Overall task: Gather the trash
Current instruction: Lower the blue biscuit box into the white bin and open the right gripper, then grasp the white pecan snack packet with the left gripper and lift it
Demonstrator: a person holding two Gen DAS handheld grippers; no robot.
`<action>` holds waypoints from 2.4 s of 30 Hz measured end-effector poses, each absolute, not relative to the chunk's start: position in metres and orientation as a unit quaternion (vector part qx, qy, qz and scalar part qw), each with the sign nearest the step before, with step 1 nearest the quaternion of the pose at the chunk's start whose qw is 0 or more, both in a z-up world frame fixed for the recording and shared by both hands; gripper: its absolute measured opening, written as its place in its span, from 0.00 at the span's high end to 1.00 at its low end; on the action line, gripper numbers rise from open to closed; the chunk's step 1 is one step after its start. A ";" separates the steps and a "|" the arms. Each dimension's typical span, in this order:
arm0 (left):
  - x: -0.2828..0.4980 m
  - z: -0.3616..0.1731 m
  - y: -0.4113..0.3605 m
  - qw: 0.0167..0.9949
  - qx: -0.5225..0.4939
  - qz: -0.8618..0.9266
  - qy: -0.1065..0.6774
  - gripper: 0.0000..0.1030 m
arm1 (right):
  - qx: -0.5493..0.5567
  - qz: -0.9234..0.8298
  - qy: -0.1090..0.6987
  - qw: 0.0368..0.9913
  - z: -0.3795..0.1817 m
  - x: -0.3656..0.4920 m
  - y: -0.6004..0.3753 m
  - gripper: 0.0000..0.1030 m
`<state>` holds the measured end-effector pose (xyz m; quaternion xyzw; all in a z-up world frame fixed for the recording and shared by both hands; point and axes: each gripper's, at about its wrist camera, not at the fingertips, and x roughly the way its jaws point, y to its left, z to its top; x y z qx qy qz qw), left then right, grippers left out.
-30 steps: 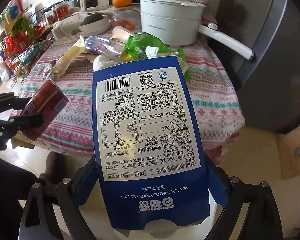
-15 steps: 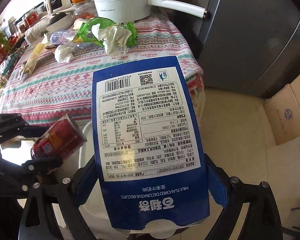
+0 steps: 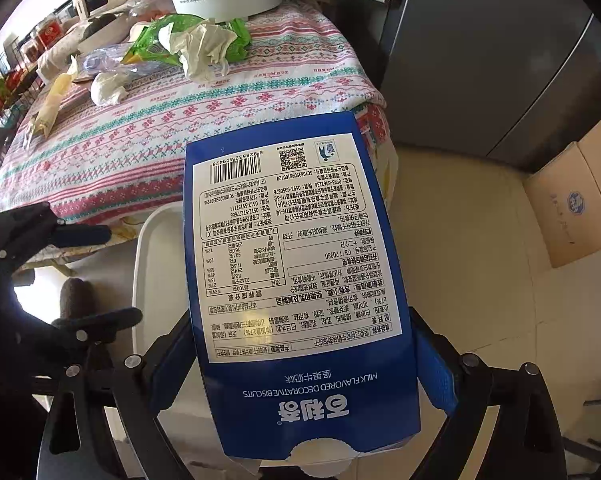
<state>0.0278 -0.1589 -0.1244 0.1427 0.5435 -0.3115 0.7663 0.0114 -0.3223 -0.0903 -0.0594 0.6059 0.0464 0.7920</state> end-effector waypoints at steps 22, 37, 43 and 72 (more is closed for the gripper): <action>0.039 -0.103 -0.070 0.814 0.112 -0.233 0.521 0.20 | -0.102 0.101 0.672 0.727 -0.141 0.008 -0.279 0.05; 0.040 -0.099 -0.035 0.822 0.096 -0.211 0.521 0.20 | -0.112 0.102 0.667 0.729 -0.140 0.019 -0.264 0.04; 0.050 -0.093 -0.011 0.830 0.083 -0.182 0.521 0.20 | -0.112 0.103 0.653 0.742 -0.125 0.031 -0.250 0.04; 0.153 -0.130 0.183 0.845 0.105 0.021 0.523 0.29 | -0.099 0.153 0.587 0.789 -0.090 0.113 -0.122 0.04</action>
